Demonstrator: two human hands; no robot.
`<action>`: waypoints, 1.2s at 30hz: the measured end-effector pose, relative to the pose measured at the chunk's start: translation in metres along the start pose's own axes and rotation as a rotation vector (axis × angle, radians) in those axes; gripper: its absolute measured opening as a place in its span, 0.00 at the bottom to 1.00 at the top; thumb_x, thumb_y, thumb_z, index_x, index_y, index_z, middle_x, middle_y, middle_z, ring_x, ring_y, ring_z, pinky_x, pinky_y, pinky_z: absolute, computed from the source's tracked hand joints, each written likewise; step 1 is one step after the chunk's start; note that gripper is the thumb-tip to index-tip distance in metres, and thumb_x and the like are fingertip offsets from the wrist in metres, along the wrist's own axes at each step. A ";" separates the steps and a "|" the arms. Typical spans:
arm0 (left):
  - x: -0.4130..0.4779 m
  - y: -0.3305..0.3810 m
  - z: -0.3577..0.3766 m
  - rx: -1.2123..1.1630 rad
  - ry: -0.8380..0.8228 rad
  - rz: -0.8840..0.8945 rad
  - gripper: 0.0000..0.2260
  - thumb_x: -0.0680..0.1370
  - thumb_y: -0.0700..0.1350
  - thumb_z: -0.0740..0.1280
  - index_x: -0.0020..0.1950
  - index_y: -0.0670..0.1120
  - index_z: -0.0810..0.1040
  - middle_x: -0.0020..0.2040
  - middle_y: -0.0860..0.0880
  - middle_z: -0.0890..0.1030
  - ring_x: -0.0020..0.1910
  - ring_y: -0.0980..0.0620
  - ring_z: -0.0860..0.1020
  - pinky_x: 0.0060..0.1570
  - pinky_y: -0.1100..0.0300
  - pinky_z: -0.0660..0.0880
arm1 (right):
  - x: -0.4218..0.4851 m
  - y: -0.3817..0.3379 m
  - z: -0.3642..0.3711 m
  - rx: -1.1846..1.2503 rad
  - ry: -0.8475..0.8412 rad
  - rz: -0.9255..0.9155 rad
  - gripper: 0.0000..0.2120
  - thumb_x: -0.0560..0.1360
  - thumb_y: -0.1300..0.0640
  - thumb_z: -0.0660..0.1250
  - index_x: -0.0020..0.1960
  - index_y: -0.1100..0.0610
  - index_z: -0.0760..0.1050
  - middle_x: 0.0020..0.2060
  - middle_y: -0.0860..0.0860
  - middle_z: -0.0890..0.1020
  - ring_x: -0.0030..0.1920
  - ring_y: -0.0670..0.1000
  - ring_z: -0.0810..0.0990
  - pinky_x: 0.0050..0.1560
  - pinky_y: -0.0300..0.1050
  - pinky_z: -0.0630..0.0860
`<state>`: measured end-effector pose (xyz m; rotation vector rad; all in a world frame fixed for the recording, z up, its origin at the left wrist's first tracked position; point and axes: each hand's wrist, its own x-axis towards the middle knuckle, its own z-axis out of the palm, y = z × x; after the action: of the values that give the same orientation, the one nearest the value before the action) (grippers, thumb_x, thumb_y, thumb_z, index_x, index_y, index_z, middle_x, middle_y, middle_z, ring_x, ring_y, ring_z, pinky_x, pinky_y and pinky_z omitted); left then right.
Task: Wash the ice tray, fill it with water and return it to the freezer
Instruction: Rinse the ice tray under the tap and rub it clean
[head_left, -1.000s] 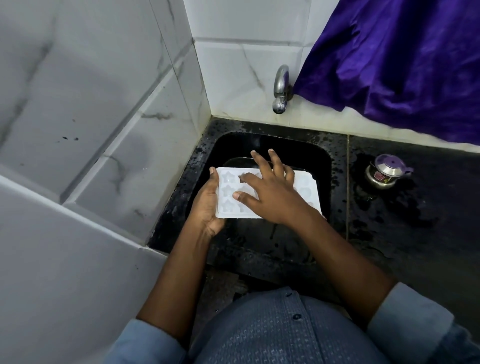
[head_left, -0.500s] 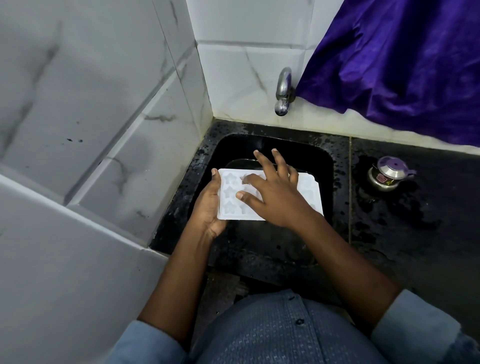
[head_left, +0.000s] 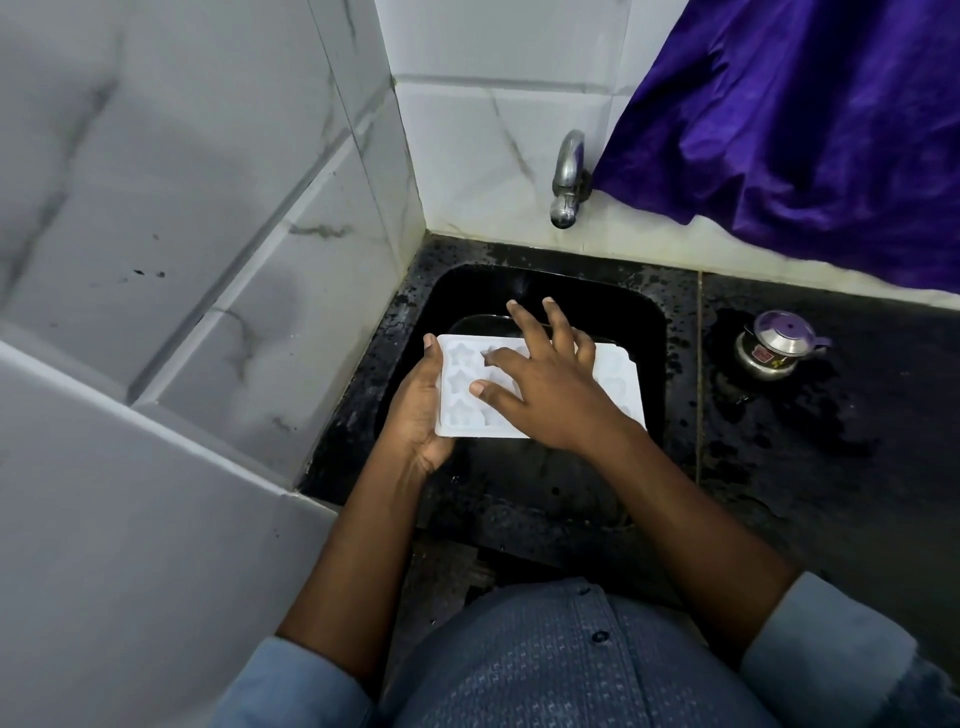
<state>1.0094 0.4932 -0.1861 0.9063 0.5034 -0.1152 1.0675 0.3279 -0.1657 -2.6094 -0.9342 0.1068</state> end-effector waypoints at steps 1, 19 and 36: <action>0.000 0.000 -0.001 -0.003 0.005 0.002 0.34 0.85 0.68 0.56 0.71 0.39 0.79 0.65 0.35 0.84 0.61 0.38 0.86 0.56 0.40 0.85 | -0.001 0.000 0.000 0.008 0.011 -0.008 0.25 0.81 0.30 0.54 0.69 0.42 0.76 0.85 0.50 0.49 0.83 0.57 0.36 0.76 0.65 0.44; -0.006 0.000 0.003 0.035 0.080 0.003 0.34 0.86 0.66 0.56 0.76 0.40 0.76 0.68 0.34 0.83 0.64 0.37 0.84 0.60 0.38 0.81 | 0.013 -0.018 -0.009 0.055 0.013 -0.100 0.25 0.79 0.28 0.55 0.66 0.40 0.76 0.85 0.48 0.48 0.83 0.57 0.36 0.76 0.65 0.44; -0.010 0.005 0.007 0.040 0.077 -0.014 0.32 0.86 0.66 0.56 0.75 0.42 0.77 0.66 0.35 0.84 0.57 0.39 0.87 0.49 0.43 0.86 | 0.016 -0.028 -0.010 -0.017 -0.082 -0.082 0.28 0.80 0.27 0.54 0.68 0.42 0.77 0.85 0.49 0.46 0.83 0.58 0.37 0.76 0.66 0.45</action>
<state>1.0050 0.4893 -0.1746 0.9488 0.5812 -0.1035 1.0650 0.3551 -0.1450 -2.5956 -1.0730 0.1866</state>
